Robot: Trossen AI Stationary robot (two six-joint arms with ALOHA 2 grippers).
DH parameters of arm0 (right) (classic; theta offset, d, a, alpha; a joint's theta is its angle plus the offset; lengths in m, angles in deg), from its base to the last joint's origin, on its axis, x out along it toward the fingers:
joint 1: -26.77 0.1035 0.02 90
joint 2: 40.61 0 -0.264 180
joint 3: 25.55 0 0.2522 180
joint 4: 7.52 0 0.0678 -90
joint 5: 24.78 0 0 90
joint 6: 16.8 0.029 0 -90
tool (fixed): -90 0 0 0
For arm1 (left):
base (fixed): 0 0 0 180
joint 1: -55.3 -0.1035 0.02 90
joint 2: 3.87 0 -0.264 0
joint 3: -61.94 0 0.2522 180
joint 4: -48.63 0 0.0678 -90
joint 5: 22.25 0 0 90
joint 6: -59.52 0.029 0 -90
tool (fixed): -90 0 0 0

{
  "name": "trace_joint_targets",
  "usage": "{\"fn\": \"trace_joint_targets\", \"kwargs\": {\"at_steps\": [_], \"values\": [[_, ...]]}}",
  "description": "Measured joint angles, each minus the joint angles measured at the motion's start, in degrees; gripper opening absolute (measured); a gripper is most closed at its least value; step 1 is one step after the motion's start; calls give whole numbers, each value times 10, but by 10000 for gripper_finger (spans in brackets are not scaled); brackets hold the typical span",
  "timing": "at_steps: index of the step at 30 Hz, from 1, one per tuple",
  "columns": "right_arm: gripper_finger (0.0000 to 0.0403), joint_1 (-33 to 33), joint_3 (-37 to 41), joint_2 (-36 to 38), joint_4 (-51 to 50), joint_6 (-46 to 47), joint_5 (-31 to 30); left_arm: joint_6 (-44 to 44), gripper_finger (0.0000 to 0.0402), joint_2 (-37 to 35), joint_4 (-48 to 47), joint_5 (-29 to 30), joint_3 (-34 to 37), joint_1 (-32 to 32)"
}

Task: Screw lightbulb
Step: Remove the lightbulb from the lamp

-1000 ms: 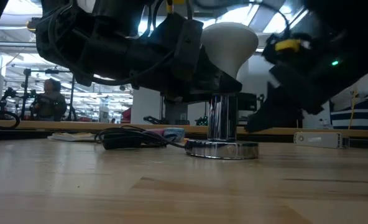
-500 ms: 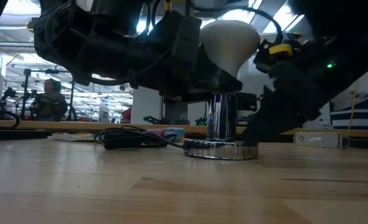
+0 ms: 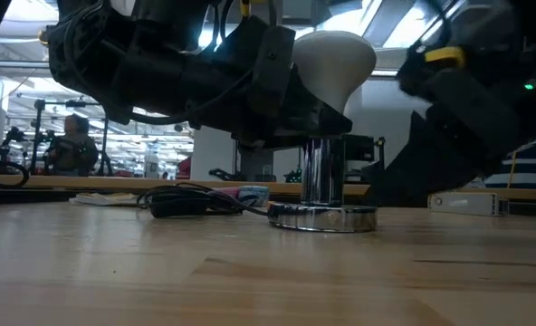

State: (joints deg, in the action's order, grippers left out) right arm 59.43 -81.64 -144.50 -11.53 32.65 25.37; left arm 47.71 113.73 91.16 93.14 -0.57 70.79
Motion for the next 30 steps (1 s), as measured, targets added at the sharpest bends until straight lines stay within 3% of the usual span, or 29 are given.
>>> {"fn": "trace_joint_targets", "kwargs": {"at_steps": [3,9,22,30], "values": [[188,6,0,17,-39,10,-65,0,153,0,-1,4,0,6],[188,-7,1,40,-146,81,-100,1,153,0,-1,5,0,13],[188,-65,-2,-18,0,35,6,-1,153,0,0,1,0,13],[188,-53,-2,-48,46,76,15,2,153,0,-2,23,1,15]]}}
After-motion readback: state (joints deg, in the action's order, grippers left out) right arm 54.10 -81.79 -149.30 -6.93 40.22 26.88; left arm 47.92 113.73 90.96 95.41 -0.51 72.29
